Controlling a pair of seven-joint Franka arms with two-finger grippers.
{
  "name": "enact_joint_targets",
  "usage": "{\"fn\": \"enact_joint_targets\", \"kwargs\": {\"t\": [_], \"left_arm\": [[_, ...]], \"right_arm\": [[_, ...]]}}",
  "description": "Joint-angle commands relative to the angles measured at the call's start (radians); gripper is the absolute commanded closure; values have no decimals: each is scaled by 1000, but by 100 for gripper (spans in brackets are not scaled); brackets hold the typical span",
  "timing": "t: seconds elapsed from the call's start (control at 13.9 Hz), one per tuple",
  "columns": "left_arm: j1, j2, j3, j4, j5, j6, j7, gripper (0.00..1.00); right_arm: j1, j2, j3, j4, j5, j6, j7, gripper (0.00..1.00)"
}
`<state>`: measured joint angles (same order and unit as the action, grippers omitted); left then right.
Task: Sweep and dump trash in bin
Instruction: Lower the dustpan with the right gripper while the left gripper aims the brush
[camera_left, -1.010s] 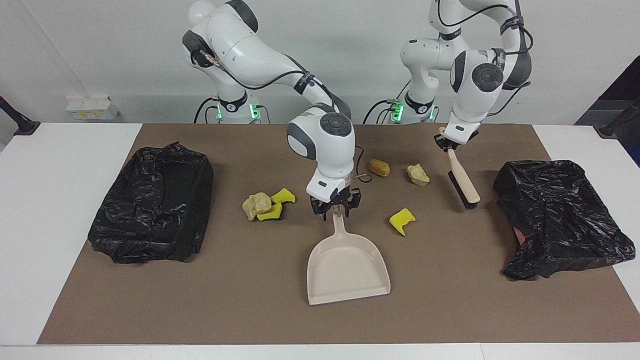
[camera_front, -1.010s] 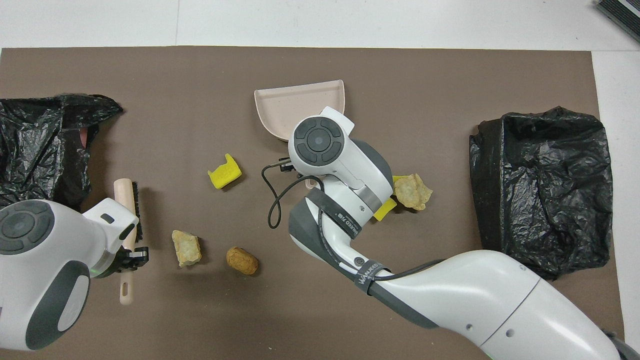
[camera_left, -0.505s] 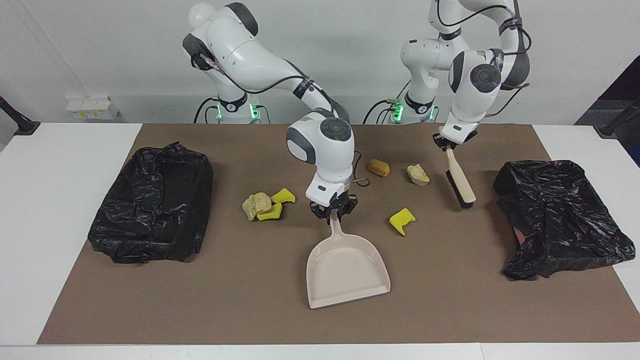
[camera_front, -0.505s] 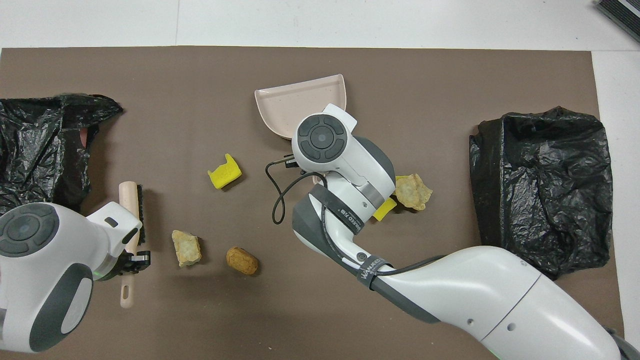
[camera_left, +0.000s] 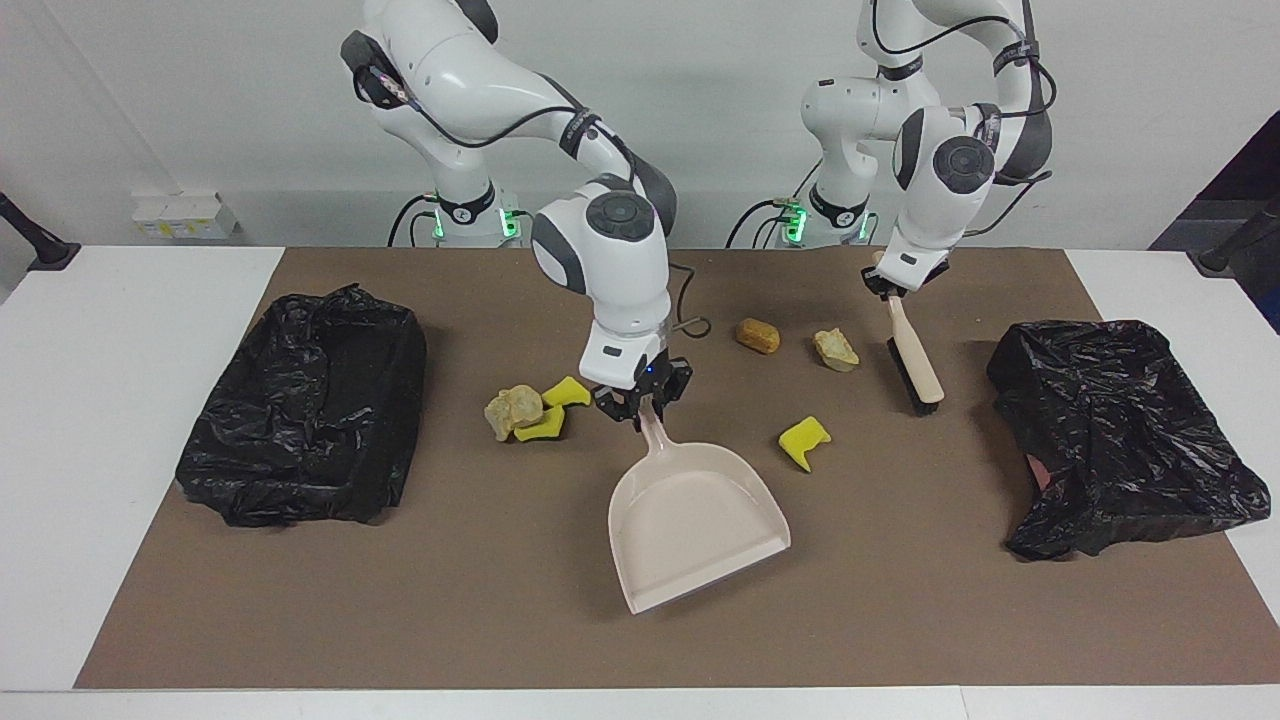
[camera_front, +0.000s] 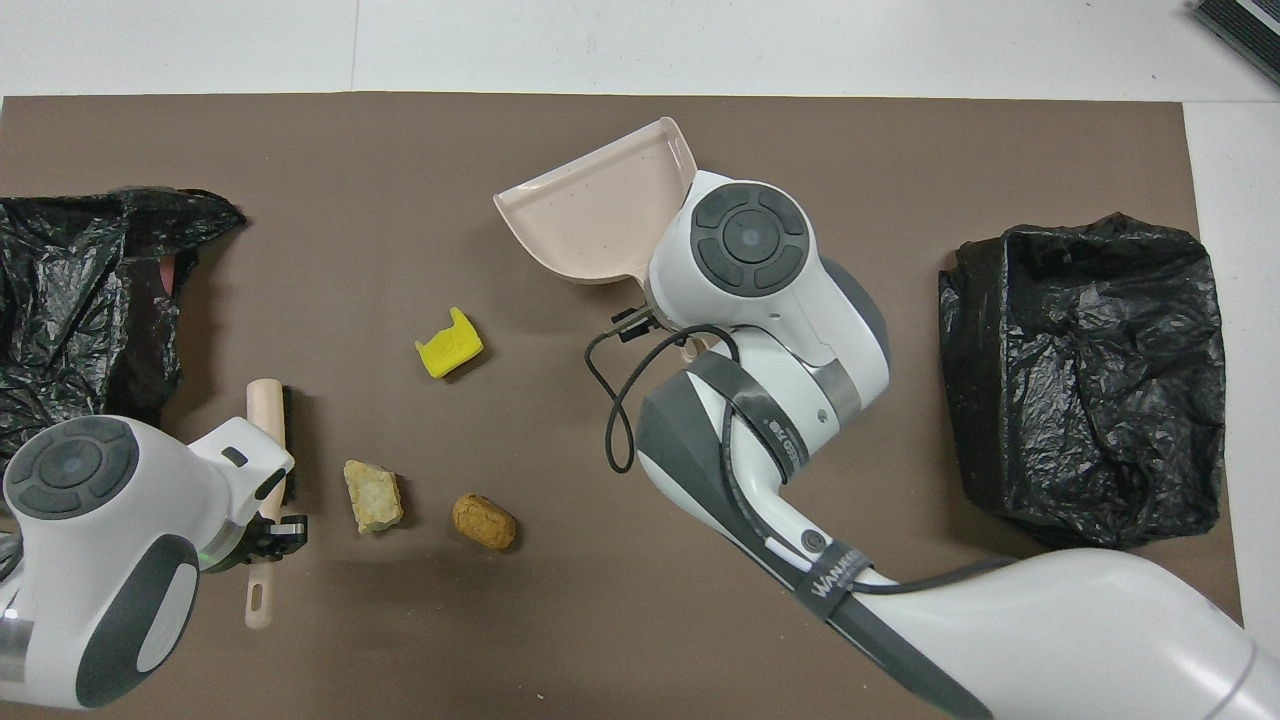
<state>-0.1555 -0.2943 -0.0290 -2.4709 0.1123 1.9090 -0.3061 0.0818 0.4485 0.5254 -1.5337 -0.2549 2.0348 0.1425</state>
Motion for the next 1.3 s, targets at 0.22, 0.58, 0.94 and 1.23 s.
{"fn": "enact_joint_targets", "kwargs": {"t": [0.22, 0.58, 0.94, 1.23], "left_arm": [[-39, -71, 3, -86, -23, 16, -14, 100], [-64, -48, 3, -88, -124, 25, -106, 100], [-100, -25, 3, -91, -198, 44, -97, 100], [-191, -23, 3, -92, -227, 51, -114, 100]], "right_arm": [[-60, -427, -53, -438, 189, -13, -597, 100], [-60, -530, -67, -604, 319, 25, -1090, 100], [-7, -533, -61, -697, 324, 24, -1025, 100], [38, -487, -55, -700, 322, 111, -894, 100]]}}
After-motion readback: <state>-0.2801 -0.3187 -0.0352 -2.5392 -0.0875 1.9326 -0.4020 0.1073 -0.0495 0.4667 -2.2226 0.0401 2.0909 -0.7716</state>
